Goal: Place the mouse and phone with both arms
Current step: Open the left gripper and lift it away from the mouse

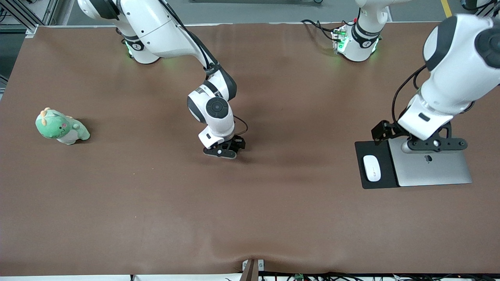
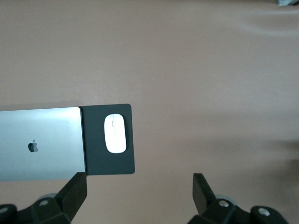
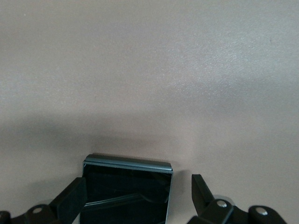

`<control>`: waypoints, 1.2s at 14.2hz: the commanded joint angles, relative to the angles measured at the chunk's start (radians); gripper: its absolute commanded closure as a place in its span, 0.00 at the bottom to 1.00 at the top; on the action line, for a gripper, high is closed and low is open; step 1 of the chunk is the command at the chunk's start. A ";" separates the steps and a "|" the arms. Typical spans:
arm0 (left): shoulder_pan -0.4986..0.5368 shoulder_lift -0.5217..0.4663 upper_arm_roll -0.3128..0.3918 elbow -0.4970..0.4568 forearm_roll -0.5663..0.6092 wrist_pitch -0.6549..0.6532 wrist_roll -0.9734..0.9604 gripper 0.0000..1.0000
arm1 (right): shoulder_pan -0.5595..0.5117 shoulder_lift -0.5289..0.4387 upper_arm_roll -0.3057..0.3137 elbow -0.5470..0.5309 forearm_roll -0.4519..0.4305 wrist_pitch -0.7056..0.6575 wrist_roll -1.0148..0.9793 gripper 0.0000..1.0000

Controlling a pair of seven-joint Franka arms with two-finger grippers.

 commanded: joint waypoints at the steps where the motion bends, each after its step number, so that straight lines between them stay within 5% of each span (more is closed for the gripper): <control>1: 0.011 -0.044 -0.015 0.027 -0.047 -0.052 -0.001 0.00 | -0.007 0.007 0.011 0.002 -0.009 0.022 0.015 0.00; 5: 0.003 -0.105 0.004 0.019 -0.084 -0.118 0.046 0.00 | -0.008 0.006 0.013 -0.001 -0.009 0.051 0.013 0.00; 8: -0.201 -0.139 0.210 0.007 -0.095 -0.143 0.051 0.00 | 0.016 0.010 0.011 -0.018 -0.018 0.056 0.001 0.00; 15: -0.314 -0.188 0.326 -0.070 -0.156 -0.143 0.051 0.00 | 0.027 0.018 0.011 -0.024 -0.023 0.062 -0.014 0.00; 16: -0.314 -0.196 0.326 -0.088 -0.156 -0.141 0.051 0.00 | 0.027 0.015 0.010 -0.025 -0.021 0.057 -0.017 0.27; 17: -0.315 -0.200 0.326 -0.099 -0.156 -0.143 0.050 0.00 | 0.025 0.013 0.010 -0.024 -0.023 0.051 -0.014 0.70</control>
